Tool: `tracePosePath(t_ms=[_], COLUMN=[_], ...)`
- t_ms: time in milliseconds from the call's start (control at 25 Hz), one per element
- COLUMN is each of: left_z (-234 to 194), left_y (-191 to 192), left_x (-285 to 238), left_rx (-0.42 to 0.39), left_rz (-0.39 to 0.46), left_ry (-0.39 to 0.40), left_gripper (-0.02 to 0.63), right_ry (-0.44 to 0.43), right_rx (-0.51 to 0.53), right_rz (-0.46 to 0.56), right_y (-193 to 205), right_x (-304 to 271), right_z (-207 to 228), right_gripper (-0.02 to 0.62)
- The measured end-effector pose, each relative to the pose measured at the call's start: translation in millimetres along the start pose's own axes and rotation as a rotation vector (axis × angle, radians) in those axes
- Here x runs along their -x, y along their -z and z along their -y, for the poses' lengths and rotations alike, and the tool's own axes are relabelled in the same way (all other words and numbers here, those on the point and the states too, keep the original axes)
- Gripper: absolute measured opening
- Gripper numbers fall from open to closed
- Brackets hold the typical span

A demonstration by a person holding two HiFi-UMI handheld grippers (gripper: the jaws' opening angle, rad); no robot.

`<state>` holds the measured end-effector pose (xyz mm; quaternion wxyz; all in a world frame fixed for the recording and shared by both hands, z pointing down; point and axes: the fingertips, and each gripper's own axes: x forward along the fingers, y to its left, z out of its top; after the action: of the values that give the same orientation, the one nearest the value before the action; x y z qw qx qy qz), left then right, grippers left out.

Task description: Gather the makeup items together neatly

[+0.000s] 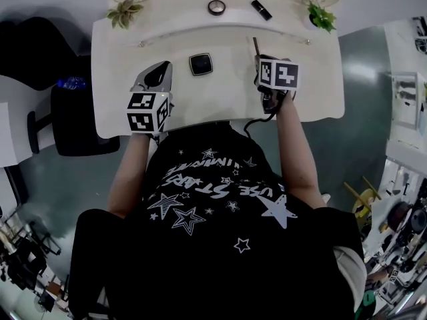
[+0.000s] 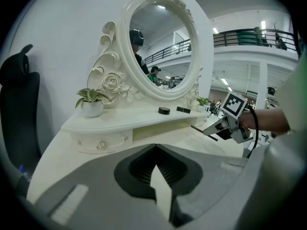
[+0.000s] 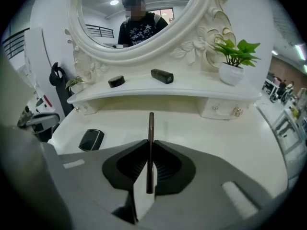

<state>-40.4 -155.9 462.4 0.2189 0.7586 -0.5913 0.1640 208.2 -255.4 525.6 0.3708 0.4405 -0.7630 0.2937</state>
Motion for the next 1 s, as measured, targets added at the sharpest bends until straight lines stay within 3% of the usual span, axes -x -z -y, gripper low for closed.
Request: tracePosePath(t_ms=[480,1000], left_z=[-32.1,-60.2], left_y=[11.4,24.8], left_x=[23.5,37.0], left_rx=[-0.005,-0.001], left_rz=[-0.005,-0.019], left_ry=[0.069,0.109], left_gripper=[0.002,0.002], right_ry=[0.023,0.032], right_rx=[-0.116,-0.13], right_rz=[0.048,-0.003], right_y=[9.6,24.4], right_x=[5.3,-20.3], right_z=[-60.5,-103.4], right_gripper=[0.066,0.067])
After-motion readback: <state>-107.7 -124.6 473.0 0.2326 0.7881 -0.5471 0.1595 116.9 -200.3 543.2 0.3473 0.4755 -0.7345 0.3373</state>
